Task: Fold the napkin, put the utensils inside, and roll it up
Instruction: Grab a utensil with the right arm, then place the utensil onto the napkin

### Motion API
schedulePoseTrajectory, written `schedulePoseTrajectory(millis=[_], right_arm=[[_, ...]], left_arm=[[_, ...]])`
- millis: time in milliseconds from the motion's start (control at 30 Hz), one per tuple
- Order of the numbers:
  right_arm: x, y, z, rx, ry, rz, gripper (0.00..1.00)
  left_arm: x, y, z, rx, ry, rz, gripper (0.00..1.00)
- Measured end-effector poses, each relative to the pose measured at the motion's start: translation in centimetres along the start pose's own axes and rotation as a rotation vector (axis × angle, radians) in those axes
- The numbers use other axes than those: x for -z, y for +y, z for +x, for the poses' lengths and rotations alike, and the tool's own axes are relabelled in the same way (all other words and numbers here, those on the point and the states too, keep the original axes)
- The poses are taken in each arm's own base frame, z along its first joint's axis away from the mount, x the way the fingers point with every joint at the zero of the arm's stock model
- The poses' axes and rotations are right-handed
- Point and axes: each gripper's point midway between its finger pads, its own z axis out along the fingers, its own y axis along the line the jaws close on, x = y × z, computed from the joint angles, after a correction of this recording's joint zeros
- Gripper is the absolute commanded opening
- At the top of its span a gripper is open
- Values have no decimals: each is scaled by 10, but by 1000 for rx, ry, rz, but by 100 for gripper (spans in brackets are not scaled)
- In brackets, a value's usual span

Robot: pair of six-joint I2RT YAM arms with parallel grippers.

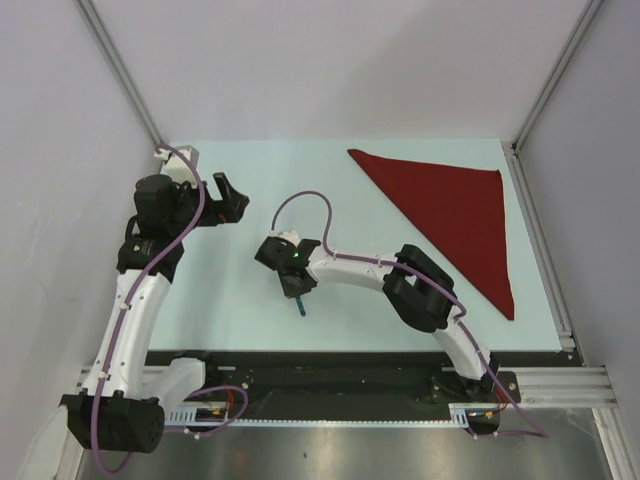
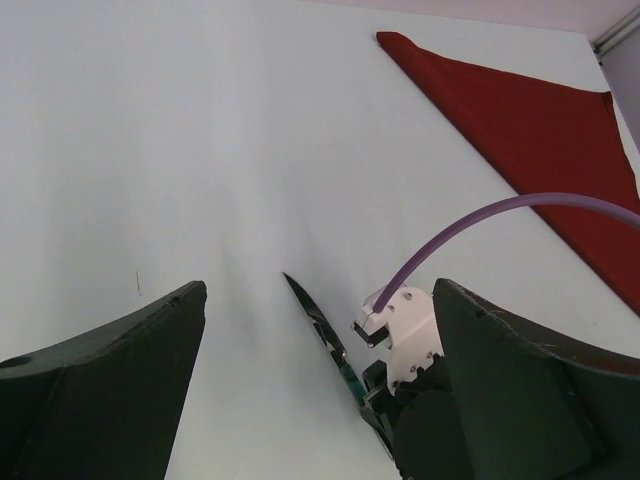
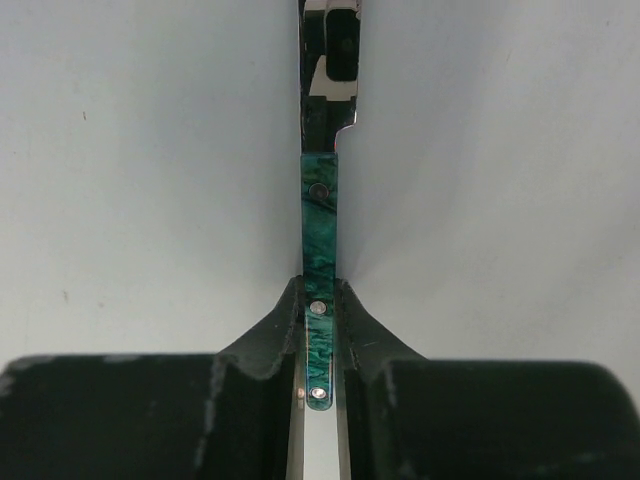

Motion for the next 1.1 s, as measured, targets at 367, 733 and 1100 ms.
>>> schedulePoseTrajectory(millis=[367, 733, 1100], right_arm=[[4, -25, 3, 16, -24, -29, 0], [83, -203, -59, 62, -179, 86, 0], [75, -373, -86, 130, -148, 201, 0]], left_arm=[[0, 2, 0, 0, -2, -10, 100], [-3, 6, 2, 4, 7, -26, 100], [-7, 10, 4, 9, 19, -38, 100]])
